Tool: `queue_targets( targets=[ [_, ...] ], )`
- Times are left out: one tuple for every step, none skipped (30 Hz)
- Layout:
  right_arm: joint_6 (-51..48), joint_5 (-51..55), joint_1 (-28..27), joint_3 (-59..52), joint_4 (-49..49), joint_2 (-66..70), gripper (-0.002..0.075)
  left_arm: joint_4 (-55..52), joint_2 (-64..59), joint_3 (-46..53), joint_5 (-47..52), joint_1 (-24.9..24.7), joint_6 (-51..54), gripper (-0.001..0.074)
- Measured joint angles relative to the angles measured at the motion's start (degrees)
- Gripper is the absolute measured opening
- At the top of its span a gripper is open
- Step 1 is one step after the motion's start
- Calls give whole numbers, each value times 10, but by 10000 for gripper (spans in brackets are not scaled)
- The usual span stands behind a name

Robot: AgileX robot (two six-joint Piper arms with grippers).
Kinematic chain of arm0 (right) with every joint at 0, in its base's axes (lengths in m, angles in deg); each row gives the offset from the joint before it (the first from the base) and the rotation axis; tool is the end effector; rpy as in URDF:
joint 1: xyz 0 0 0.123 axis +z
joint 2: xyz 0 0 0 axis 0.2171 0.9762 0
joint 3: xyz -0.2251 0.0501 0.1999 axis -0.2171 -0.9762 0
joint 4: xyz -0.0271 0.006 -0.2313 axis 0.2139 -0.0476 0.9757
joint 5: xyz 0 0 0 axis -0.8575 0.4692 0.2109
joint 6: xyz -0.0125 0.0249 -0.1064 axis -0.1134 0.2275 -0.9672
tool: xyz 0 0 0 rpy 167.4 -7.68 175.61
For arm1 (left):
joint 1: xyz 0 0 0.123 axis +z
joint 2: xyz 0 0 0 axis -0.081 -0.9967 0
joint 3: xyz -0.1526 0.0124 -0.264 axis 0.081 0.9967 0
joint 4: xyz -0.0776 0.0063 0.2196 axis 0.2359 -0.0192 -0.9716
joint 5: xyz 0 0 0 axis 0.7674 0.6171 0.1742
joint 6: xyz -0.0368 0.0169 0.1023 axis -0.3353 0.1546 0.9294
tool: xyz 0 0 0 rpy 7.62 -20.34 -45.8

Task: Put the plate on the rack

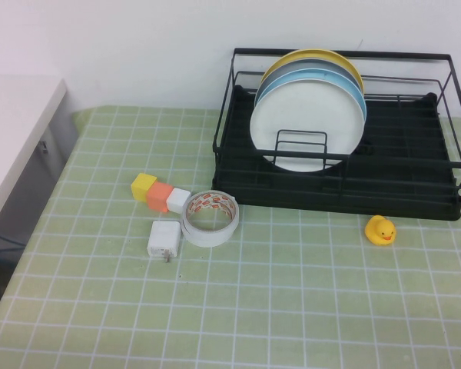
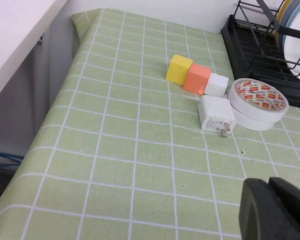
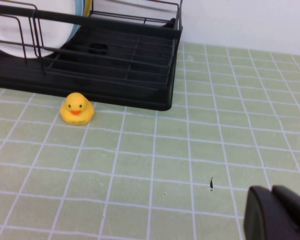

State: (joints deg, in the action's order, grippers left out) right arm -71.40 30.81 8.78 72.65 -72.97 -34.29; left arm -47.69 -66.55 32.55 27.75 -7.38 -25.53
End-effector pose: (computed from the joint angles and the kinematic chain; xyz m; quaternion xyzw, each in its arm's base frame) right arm 0.0324 -0.0029 0.1711 -0.0197 0.7914 -0.0597 0.6080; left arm 0.0324 -0.0067 0.1752 -0.0328 0.7832 -0.1537 0.6016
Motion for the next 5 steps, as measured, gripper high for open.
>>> queue_targets(
  targets=[
    [0, 0, 0, 0, 0, 0, 9, 0, 0, 0, 0, 0, 0, -1],
    [0, 0, 0, 0, 0, 0, 9, 0, 0, 0, 0, 0, 0, -1],
    [0, 0, 0, 0, 0, 0, 9, 0, 0, 0, 0, 0, 0, -1],
    [0, 0, 0, 0, 0, 0, 9, 0, 0, 0, 0, 0, 0, -1],
    [0, 0, 0, 0, 0, 0, 9, 0, 0, 0, 0, 0, 1, -1]
  ],
)
